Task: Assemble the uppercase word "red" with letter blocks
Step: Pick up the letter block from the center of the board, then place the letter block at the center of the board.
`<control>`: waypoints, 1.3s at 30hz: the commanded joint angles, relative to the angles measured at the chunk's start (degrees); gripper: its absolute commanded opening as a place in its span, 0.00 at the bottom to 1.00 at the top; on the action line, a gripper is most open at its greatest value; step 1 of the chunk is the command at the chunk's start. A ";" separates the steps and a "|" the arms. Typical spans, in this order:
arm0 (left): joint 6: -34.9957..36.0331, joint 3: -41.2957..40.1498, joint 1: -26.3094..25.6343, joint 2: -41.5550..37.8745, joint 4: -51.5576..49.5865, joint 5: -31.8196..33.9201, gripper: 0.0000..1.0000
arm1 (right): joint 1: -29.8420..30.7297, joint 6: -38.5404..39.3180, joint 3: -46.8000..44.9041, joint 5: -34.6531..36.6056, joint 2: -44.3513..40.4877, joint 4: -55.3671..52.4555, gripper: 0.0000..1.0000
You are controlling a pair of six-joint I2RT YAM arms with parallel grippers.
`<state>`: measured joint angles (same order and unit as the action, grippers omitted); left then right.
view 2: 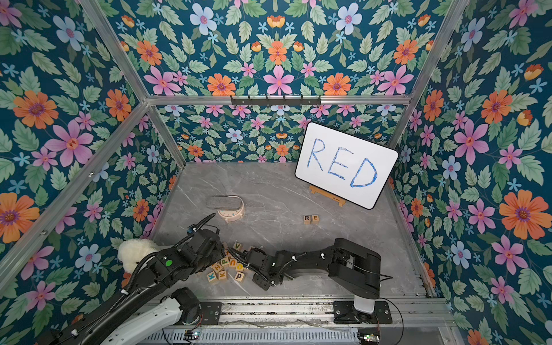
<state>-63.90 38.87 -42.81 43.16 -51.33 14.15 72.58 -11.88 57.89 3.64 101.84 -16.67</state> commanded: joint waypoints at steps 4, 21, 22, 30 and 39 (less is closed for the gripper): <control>2.08 0.46 -0.05 0.24 2.35 -0.72 0.64 | 0.49 -3.12 -0.91 5.88 -4.96 -2.70 0.28; 13.01 5.01 -0.38 10.17 25.70 -13.71 0.63 | -24.63 -24.76 -1.20 15.33 -35.98 -16.50 0.31; 13.45 5.44 -0.79 11.68 26.24 -14.54 0.63 | -28.83 -26.52 -0.72 13.02 -36.18 -18.75 0.30; 16.44 8.06 -3.33 20.35 27.89 -16.23 0.64 | -50.90 -23.67 -4.20 9.08 -31.50 -20.57 0.29; 17.22 8.68 -3.52 20.26 28.86 -17.43 0.65 | -51.92 -15.50 -4.08 11.15 -19.36 -8.09 0.30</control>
<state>-47.77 47.11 -46.39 63.99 -23.51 -2.94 20.71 -30.59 53.21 13.69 80.64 -29.93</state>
